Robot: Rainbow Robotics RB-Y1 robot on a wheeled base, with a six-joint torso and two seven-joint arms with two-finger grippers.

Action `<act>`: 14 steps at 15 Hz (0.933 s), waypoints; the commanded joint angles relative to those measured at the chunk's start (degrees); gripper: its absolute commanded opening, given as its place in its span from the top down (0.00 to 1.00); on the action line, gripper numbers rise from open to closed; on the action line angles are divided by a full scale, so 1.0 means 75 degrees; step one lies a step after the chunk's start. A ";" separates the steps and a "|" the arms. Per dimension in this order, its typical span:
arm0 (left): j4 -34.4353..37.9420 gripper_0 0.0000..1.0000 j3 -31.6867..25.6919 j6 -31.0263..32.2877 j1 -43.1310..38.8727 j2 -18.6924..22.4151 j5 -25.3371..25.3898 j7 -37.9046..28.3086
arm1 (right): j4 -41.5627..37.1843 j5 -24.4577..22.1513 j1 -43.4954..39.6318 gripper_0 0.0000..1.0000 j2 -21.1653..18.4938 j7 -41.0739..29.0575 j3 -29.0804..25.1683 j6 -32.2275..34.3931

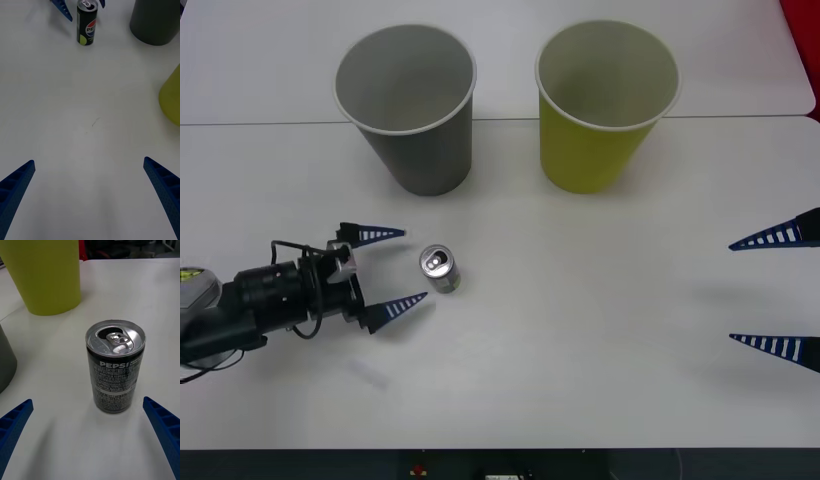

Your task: Put the can into the green bin and the plastic bottle into the gray bin

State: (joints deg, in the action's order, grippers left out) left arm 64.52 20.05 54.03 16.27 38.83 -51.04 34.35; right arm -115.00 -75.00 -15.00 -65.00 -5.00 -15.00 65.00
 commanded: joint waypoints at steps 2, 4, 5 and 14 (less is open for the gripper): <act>-0.0212 0.00 0.0104 -0.0126 0.0210 -0.0455 -0.0215 0.0037 | 0.0000 0.0000 0.0000 0.00 0.0000 0.0000 0.0000 0.0000; -0.0283 0.00 0.0104 -0.0267 0.0269 -0.0701 -0.0344 0.0037 | 0.0000 0.0000 0.0000 0.00 0.0000 0.0000 0.0000 0.0000; -0.0294 0.00 0.0116 -0.0314 0.0292 -0.0795 -0.0414 0.0048 | 0.0000 0.0000 0.0000 0.00 0.0000 0.0000 0.0000 0.0000; -0.0294 0.80 0.0338 -0.0560 0.0409 -0.0971 -0.0390 0.0013 | 0.0000 0.0000 0.0000 0.00 0.0000 0.0000 0.0000 0.0000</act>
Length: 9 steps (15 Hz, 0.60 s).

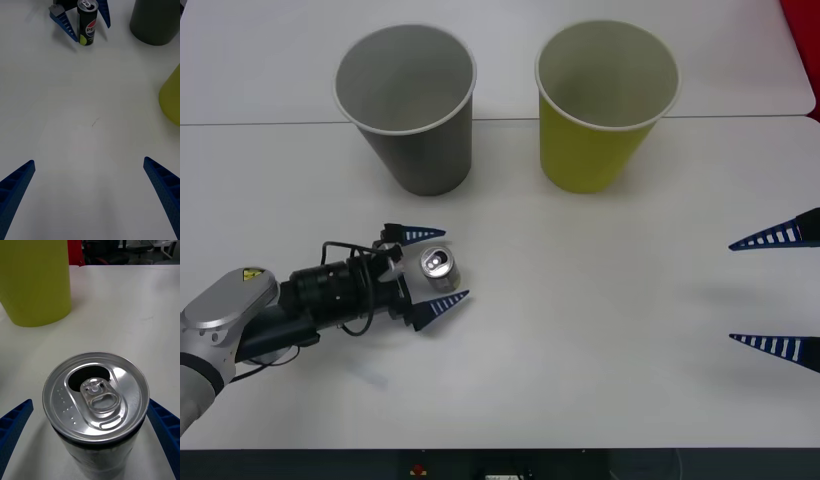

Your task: Put the can into the green bin and the plastic bottle into the gray bin

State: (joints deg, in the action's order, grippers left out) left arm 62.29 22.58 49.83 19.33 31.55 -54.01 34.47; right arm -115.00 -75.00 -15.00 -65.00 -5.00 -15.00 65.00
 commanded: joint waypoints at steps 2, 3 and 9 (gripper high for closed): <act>0.0003 1.00 0.0001 0.0001 0.0001 0.0001 0.0006 -0.0002 | 0.0000 0.0000 0.0000 0.00 0.0000 0.0000 0.0000 0.0000; 0.0003 1.00 0.0001 0.0001 0.0001 0.0001 0.0006 -0.0014 | 0.0000 0.0000 0.0000 0.00 0.0000 0.0000 0.0000 0.0000; 0.0003 1.00 0.0001 0.0001 0.0001 0.0001 0.0041 -0.0038 | 0.0000 0.0000 0.0000 0.00 0.0000 0.0000 0.0000 0.0000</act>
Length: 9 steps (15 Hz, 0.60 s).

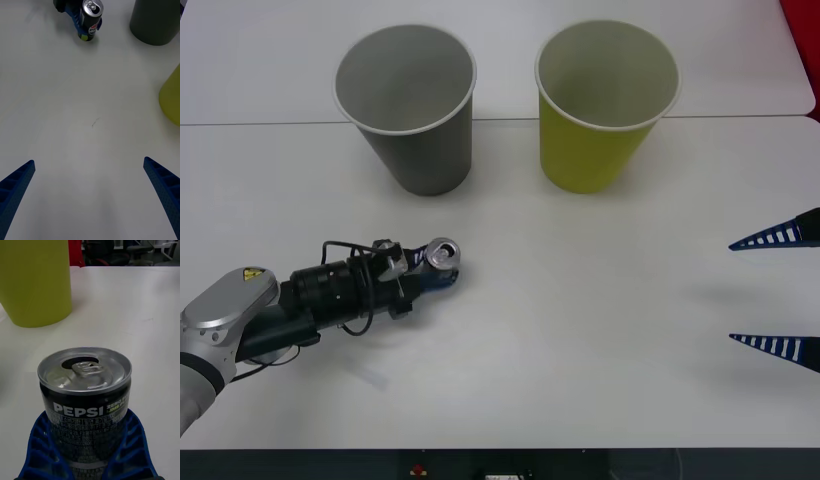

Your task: Put the can into the green bin and the plastic bottle into the gray bin

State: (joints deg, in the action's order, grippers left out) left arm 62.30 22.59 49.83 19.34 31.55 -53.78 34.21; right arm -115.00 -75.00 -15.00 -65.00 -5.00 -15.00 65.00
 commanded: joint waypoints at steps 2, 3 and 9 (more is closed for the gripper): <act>0.0014 1.00 0.0000 0.0036 -0.0001 0.0001 0.0010 -0.0038 | 0.0000 0.0000 0.0000 0.00 0.0000 0.0000 0.0000 0.0000; 0.0049 1.00 0.0000 0.0036 0.0011 0.0013 0.0010 -0.0085 | 0.0000 0.0000 0.0000 0.00 0.0000 0.0000 0.0000 0.0000; 0.1396 1.00 -0.0012 0.0059 -0.0094 0.0727 -0.0576 -0.2182 | 0.0000 0.0000 0.0000 0.00 0.0000 0.0000 0.0000 0.0000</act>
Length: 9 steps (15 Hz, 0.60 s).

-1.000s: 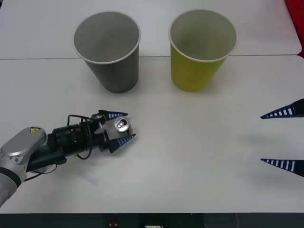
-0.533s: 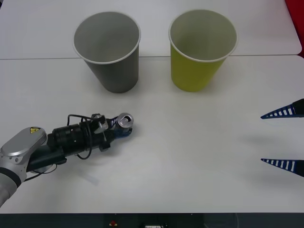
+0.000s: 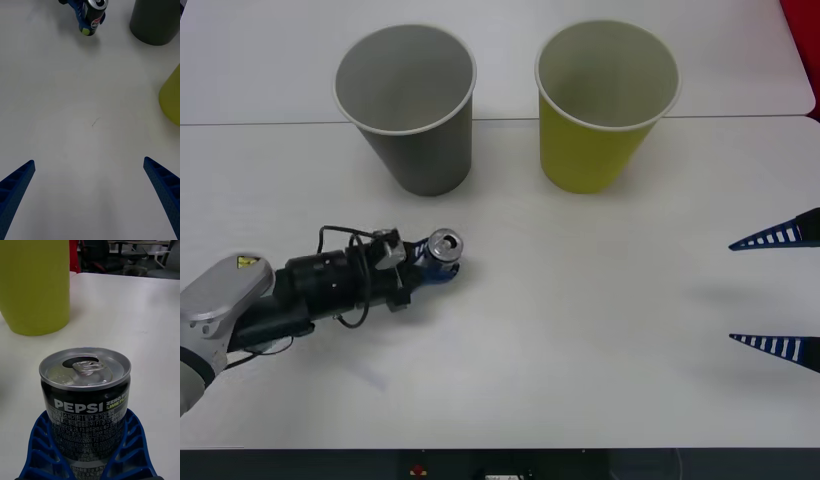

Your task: Put the can into the green bin and the plastic bottle into the gray bin

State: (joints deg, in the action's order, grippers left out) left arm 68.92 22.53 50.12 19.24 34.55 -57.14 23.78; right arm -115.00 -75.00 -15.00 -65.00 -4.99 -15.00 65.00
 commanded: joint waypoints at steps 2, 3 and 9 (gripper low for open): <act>0.1263 1.00 -0.0015 -0.0004 -0.0327 0.0783 -0.0128 -0.1717 | 0.0000 0.0000 0.0000 0.00 0.0000 -0.0001 0.0000 0.0000; 0.1615 1.00 -0.0050 -0.0015 -0.0467 0.0959 -0.0128 -0.2186 | 0.0000 0.0000 0.0000 0.00 0.0000 -0.0001 0.0000 0.0000; 0.4521 1.00 -0.1398 -0.0367 -0.1417 0.1885 -0.2319 -0.6077 | 0.0000 0.0000 0.0000 0.00 0.0000 -0.0001 0.0000 0.0000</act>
State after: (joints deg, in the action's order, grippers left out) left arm 100.35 13.36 47.34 9.08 48.20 -71.71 -17.55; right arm -115.00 -75.00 -15.00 -65.00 -5.00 -15.00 65.00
